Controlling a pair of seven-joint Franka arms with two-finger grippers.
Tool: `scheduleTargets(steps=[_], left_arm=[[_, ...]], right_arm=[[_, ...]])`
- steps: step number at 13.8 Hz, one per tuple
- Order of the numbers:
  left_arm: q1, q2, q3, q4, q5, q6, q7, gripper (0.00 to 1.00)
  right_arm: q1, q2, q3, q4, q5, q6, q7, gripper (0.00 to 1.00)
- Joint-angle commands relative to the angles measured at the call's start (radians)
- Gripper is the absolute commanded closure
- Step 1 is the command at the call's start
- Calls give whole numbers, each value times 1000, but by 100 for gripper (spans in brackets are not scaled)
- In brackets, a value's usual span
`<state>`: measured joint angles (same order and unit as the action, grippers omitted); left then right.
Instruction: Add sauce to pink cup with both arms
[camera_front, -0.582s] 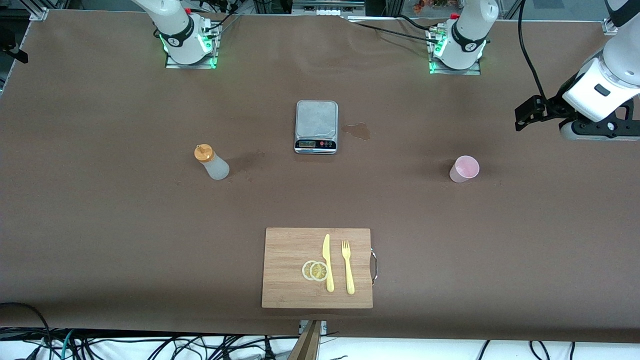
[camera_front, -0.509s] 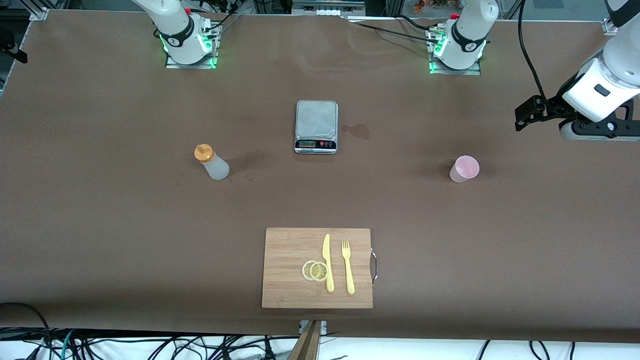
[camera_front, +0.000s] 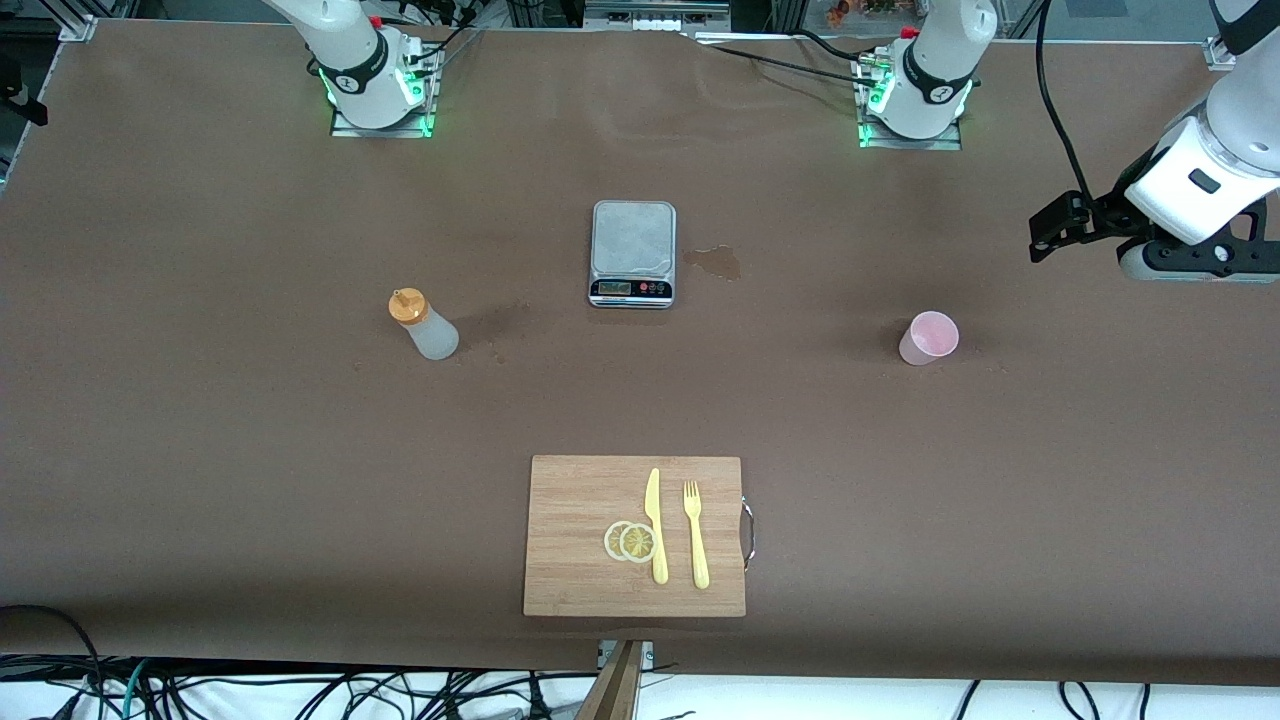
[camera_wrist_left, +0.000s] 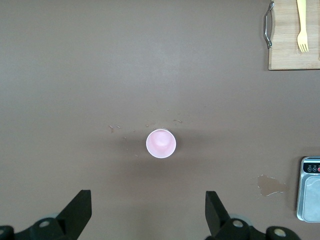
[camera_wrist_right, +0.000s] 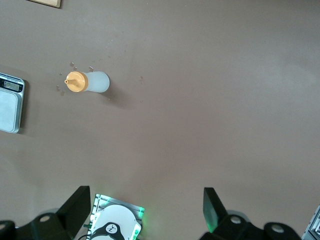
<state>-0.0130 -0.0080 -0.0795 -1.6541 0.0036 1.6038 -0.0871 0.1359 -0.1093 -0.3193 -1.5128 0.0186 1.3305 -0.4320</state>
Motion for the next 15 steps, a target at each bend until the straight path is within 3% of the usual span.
scheduleTargets(steps=[1,6,15], left_arm=[[2,-3,3,0,-14,4,0,0],[2,-3,3,-3,-20,-5,0,0],[5,-3,3,-7,-20,-27,27,0]], right_arm=[[2,-13,0,0,11,-2,-14,0],[4,-17,48,3,11,3,-4,0],[2,-20,39,2,11,-14,-13,0]])
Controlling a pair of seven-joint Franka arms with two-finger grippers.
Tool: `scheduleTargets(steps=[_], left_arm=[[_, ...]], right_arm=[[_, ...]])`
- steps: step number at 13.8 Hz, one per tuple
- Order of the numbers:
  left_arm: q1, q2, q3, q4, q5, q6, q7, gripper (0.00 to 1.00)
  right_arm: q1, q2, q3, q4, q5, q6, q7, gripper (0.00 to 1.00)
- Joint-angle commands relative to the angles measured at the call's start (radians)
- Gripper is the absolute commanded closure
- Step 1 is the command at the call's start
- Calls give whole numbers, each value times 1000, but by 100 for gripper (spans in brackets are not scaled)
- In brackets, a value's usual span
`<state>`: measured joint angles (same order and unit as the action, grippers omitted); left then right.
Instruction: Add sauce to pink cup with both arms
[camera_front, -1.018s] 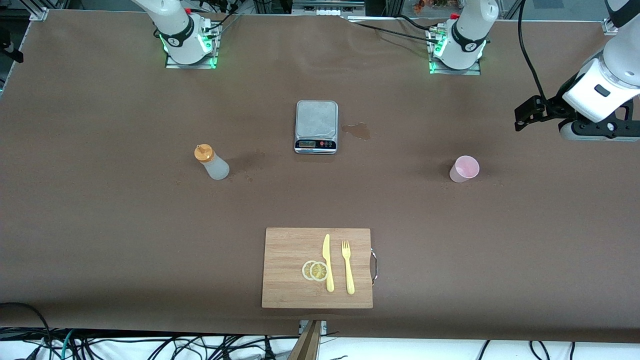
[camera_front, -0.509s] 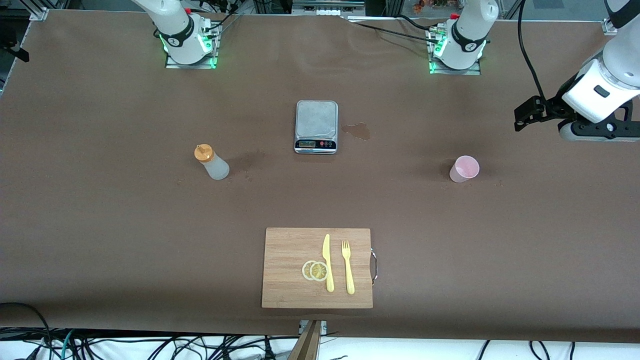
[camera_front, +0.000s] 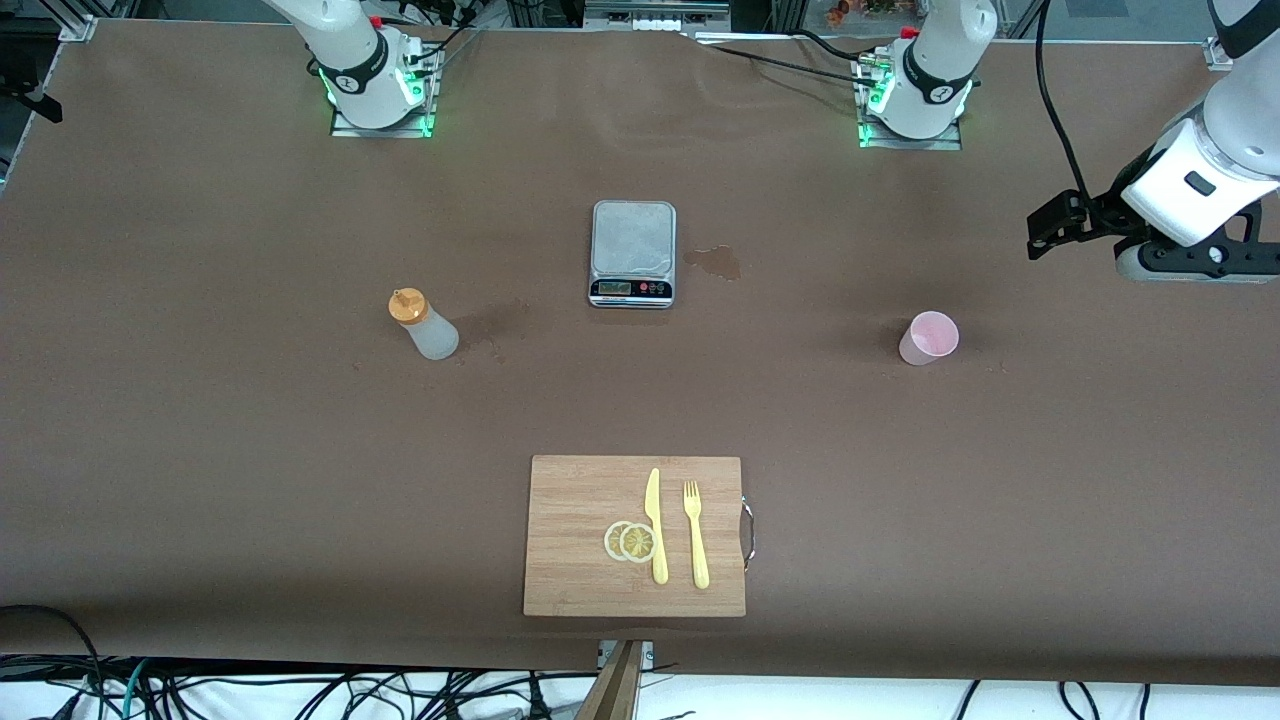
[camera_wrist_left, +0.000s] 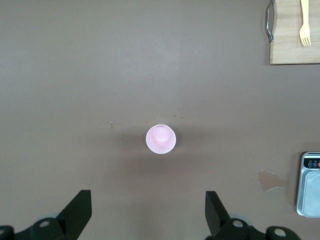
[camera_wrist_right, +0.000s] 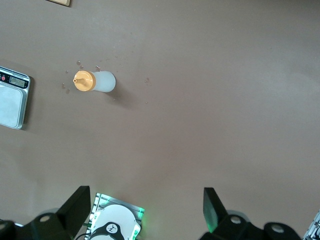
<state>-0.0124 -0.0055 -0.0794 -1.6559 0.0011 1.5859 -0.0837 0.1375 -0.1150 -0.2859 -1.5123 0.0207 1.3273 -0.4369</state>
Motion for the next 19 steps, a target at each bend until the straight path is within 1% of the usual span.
scheduleTargets(steps=[1,12,15,16,19], left_arm=[[5,1,3,-4,-18,-7,24,0],[5,19,0,-2,-7,-6,21,0],[5,32,-2,-2,-10,-10,25,0],[3,36,-3,-4,-12,-9,27,0],[5,108,-2,-16,2,-6,29,0]], right_arm=[[1,-14,5,1,8,-11,-8,0],[2,-14,5,1,10,-20,-25,0],[2,-18,30,0,12,-22,-23,0],[2,-18,28,0,12,-25,-28,0],[1,-17,19,-2,12,-28,-62,0]])
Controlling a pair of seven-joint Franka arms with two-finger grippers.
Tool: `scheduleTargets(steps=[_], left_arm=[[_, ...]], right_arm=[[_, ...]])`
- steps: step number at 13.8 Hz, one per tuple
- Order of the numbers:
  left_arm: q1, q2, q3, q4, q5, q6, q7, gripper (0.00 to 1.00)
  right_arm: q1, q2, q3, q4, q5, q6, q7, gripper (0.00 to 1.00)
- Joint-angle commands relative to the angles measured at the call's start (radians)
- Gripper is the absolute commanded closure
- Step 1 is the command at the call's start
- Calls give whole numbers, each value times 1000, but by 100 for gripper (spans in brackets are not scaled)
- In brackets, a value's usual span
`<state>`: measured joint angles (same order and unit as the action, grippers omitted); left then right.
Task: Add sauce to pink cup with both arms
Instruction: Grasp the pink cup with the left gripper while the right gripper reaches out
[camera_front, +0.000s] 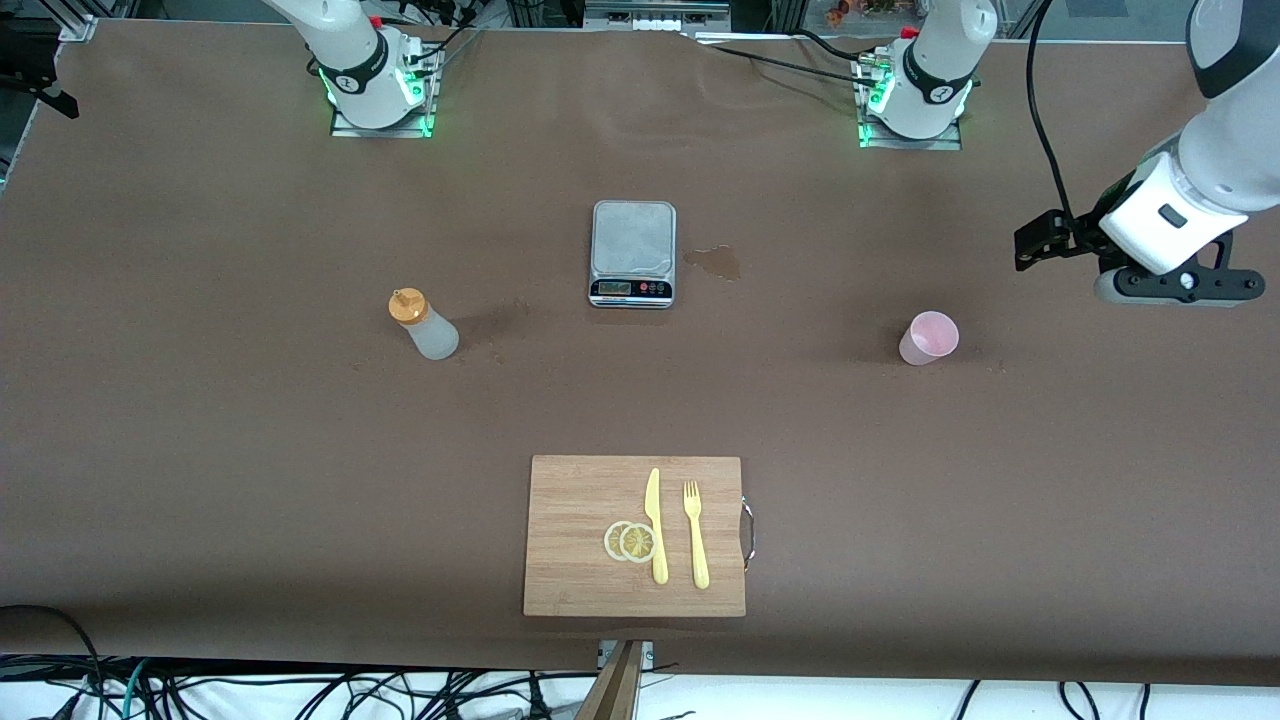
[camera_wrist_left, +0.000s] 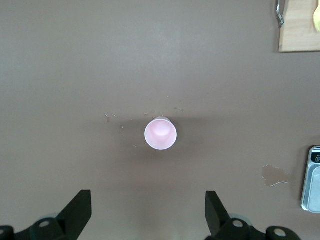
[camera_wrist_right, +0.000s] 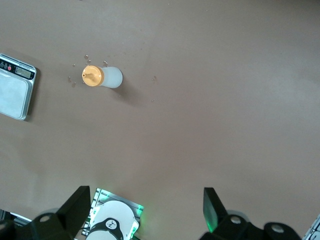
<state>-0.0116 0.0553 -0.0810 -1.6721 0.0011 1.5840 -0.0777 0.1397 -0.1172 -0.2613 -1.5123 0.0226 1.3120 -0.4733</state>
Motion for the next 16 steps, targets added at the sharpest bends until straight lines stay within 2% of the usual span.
scheduleTargets(steps=[1,3,9,11,12,14,16], left_arm=[[7,73,0,-1,3,1,22,0],[21,109,1,-43,26,42,24,0],[65,104,1,-384,62,478,189,0],[82,132,0,-419,62,554,251,0],[84,136,0,-452,62,577,268,1],[84,144,0,-523,62,654,273,0],[82,161,-2,-534,63,674,279,0]], right_arm=[[-2,-13,-9,-8,11,-13,-28,0],[0,-12,10,-17,31,-13,-31,0],[1,11,33,-32,20,13,33,0],[3,11,46,-37,34,4,13,0],[3,11,63,-46,49,-7,-20,0],[1,27,60,-78,135,10,-146,0],[-8,68,51,-75,169,45,-317,0]])
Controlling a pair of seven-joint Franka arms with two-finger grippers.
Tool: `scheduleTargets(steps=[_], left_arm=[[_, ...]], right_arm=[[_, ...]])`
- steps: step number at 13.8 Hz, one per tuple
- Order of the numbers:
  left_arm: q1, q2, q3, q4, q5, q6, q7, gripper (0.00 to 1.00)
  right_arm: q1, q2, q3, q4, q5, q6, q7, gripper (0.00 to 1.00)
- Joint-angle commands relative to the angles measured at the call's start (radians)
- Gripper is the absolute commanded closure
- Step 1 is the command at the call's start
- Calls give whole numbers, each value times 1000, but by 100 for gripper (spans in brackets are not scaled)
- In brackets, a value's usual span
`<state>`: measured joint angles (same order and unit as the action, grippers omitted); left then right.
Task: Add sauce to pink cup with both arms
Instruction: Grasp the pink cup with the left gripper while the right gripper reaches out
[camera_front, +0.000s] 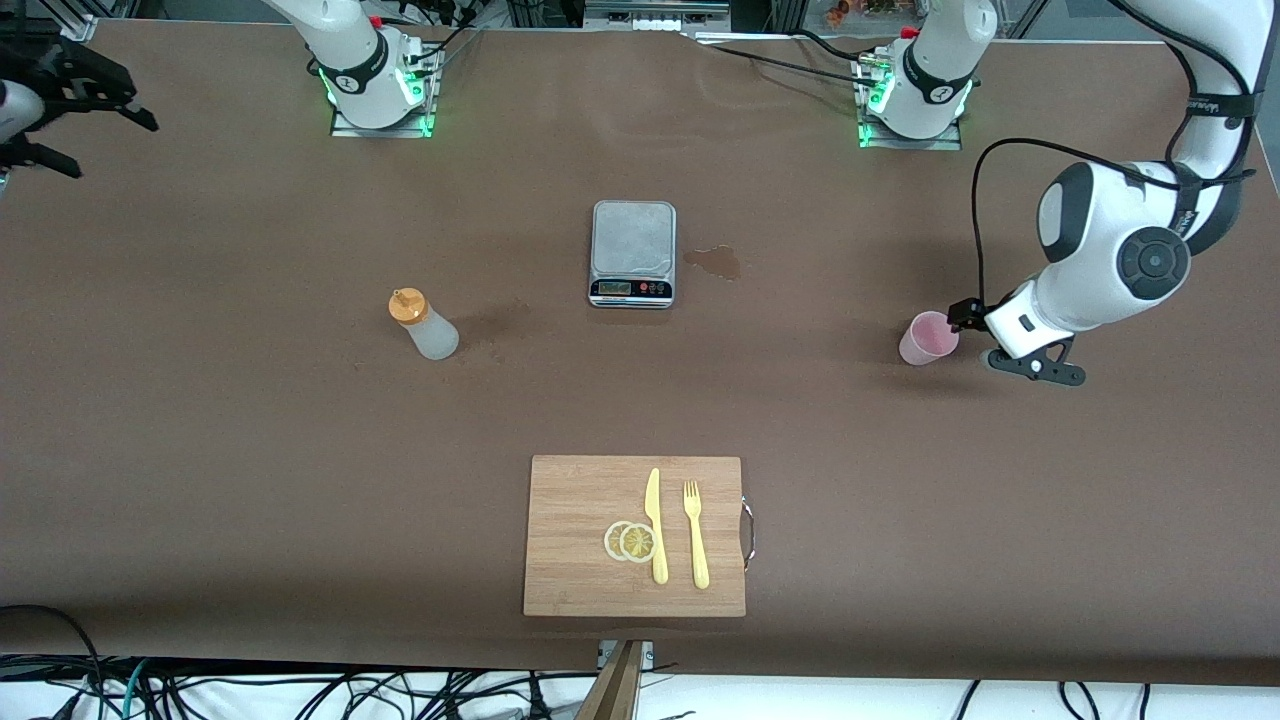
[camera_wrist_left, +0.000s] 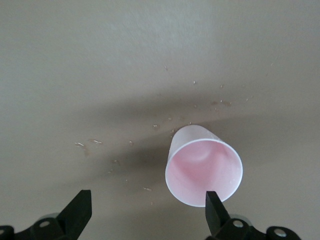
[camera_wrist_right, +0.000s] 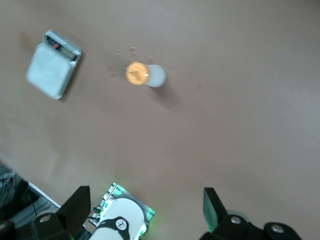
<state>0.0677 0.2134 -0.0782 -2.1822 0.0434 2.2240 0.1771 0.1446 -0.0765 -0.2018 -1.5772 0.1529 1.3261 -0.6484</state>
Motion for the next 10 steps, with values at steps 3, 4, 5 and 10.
scheduleTargets(steps=[3,4,5,10], left_arm=[[4,52,-5,-22,20,83,76,0],[4,57,-5,-22,19,91,81,1],[1,60,-6,-22,18,92,81,2],[-6,90,-11,-18,16,97,168,80]], right_arm=[[-25,98,-37,-9,74,64,-395,0],[-26,130,-65,-9,103,65,-507,0],[-26,162,-102,-9,126,64,-607,0],[-121,296,-149,-10,288,61,-958,0]])
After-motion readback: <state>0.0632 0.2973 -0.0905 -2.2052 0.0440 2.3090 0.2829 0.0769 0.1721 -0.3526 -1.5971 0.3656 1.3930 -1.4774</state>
